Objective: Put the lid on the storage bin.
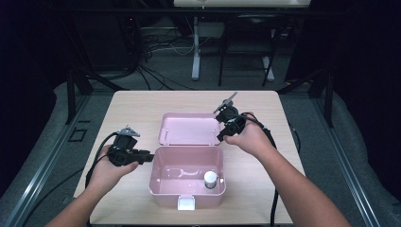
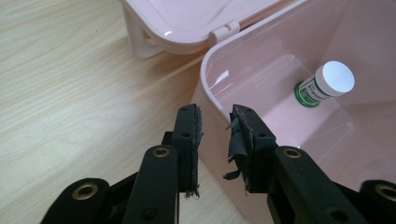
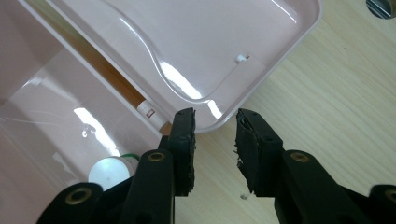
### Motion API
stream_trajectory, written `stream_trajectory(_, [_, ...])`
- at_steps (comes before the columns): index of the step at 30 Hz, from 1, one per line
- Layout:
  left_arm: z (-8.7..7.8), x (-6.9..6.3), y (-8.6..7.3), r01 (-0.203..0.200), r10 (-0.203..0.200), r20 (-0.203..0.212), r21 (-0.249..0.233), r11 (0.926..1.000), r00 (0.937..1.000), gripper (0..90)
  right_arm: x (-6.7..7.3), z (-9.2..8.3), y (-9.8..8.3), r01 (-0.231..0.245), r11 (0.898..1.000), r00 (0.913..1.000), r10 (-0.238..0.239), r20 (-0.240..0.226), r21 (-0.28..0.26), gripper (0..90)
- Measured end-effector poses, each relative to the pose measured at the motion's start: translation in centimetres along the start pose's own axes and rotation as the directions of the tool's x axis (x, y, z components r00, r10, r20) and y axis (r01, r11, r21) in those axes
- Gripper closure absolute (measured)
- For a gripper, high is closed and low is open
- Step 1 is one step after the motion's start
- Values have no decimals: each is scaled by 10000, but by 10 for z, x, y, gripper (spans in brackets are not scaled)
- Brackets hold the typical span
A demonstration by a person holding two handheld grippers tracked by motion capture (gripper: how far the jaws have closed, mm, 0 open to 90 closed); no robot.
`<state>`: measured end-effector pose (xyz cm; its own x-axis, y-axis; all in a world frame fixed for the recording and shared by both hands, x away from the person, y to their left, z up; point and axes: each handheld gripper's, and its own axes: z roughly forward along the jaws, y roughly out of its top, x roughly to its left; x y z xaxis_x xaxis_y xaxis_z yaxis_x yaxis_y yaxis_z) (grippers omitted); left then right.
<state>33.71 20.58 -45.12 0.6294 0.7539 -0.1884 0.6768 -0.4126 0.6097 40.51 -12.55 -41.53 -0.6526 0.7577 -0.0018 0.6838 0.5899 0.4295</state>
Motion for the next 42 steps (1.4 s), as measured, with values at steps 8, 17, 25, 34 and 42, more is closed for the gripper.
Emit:
stream_trajectory(8, [-1, -2, 2, 66, -66, 7, -130, 9999, 10000, 720, -7, 4, 2, -595, 9979, 9982, 597, 72, -270, 695])
stream_trajectory(17, [0, -4, 3, 51, -46, 240, -229, 9997, 9997, 720, -16, 5, 2, -1113, 9918, 9936, 1123, 120, -632, 689])
stream_trajectory(25, [4, -6, 3, -27, 33, 271, -201, 9998, 9996, 772, -22, 7, 4, -1570, 9832, 9873, 1587, 107, -927, 685])
stream_trajectory(34, [4, -5, 2, 11, 1, 354, -332, 9994, 9994, 802, -31, 15, 11, -2332, 9667, 9720, 2351, 50, -1056, 698])
stream_trajectory(42, [4, -5, 1, 24, -9, 362, -408, 9992, 9993, 802, -35, 21, 16, -2931, 9466, 9541, 2986, 225, -1341, 700])
